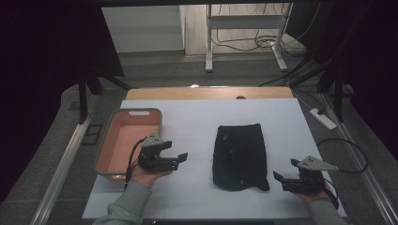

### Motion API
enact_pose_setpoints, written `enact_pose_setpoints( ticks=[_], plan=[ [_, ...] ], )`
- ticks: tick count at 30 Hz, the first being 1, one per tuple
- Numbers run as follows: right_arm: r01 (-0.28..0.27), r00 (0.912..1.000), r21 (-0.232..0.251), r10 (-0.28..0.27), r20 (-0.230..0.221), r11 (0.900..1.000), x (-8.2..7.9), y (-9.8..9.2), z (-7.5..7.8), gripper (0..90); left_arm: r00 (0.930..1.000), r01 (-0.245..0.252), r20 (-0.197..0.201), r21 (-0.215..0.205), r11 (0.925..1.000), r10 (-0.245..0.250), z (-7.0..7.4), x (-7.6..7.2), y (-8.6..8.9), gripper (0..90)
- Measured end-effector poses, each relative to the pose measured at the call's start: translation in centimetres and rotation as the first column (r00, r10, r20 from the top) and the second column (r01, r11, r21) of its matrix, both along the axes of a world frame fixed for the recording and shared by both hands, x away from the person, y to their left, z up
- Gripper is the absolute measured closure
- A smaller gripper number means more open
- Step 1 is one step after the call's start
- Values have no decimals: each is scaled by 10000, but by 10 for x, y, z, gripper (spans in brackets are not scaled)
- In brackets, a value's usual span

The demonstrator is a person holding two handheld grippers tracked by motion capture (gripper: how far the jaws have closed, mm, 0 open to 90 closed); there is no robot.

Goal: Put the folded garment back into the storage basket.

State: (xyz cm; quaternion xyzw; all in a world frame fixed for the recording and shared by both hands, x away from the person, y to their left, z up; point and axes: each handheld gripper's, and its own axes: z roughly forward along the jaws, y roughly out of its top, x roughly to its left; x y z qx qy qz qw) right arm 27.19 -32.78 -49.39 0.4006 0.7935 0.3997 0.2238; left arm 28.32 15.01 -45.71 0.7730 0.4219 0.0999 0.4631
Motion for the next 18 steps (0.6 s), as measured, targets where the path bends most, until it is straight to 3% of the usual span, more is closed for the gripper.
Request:
enact_pose_setpoints(
  ticks=[18],
  plan=[
    [-12,10000,4,12,-11,10000,0,0,0,154,9995,274,-182,198,9994,-270,0,17,-28,187]
  ],
)
